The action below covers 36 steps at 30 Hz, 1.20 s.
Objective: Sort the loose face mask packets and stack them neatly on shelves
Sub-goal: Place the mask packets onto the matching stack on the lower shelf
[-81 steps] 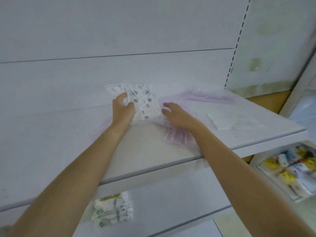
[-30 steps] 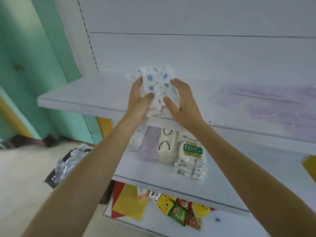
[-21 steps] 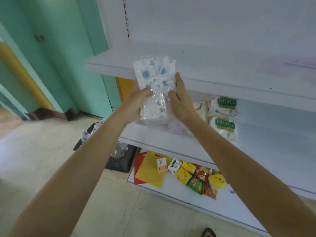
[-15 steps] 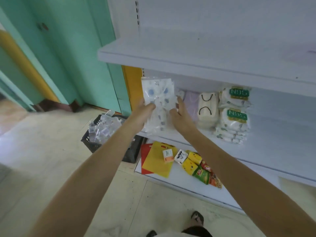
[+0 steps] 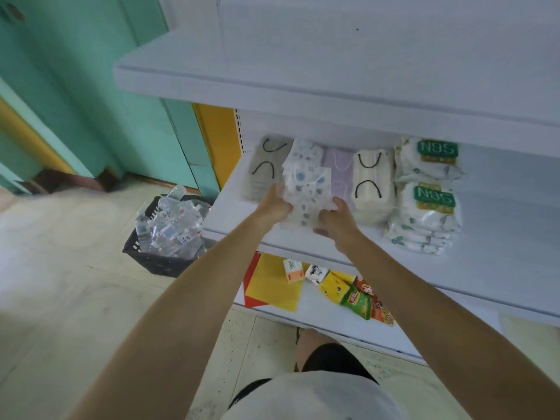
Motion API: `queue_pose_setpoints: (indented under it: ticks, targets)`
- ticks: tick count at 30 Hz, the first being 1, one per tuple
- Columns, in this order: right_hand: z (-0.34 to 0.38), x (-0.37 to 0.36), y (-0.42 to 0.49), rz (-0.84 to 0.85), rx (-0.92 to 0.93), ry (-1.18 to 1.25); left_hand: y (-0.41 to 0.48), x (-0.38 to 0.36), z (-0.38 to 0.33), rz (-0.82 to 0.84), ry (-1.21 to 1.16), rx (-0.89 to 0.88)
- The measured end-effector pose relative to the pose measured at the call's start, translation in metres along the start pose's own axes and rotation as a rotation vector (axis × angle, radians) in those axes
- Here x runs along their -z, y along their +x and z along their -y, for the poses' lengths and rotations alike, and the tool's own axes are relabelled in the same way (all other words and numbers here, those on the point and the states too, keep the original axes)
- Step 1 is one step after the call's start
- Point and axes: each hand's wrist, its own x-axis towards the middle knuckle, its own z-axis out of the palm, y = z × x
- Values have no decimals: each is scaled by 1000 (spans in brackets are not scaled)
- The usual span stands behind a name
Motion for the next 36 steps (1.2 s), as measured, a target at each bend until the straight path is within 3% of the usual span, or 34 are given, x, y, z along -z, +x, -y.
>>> queue_pose_setpoints:
  ticks: [9,11,16,21,23,25,31,36]
  targets:
    - [16,-12,119,-139,188,-260,125,-8,5,-181,345,-224]
    - [21,-14,139,-94,204,-341,147,-7,0,-158,397,-225]
    - [24,-5,179,206,159,-546,193,-6,0,41,576,-141]
    - [22,-10,197,148,201,-763,215,-12,8,75,720,-139]
    - [21,-16,203,83,193,-715,220,-13,10,75,774,-149]
    - [22,-18,210,37,185,-504,223,-14,13,76,780,-124]
    - [30,-18,225,-75,-58,-87,227,-10,19,127,708,-125]
    - [32,-21,227,-104,-105,4,223,-11,22,109,655,-126]
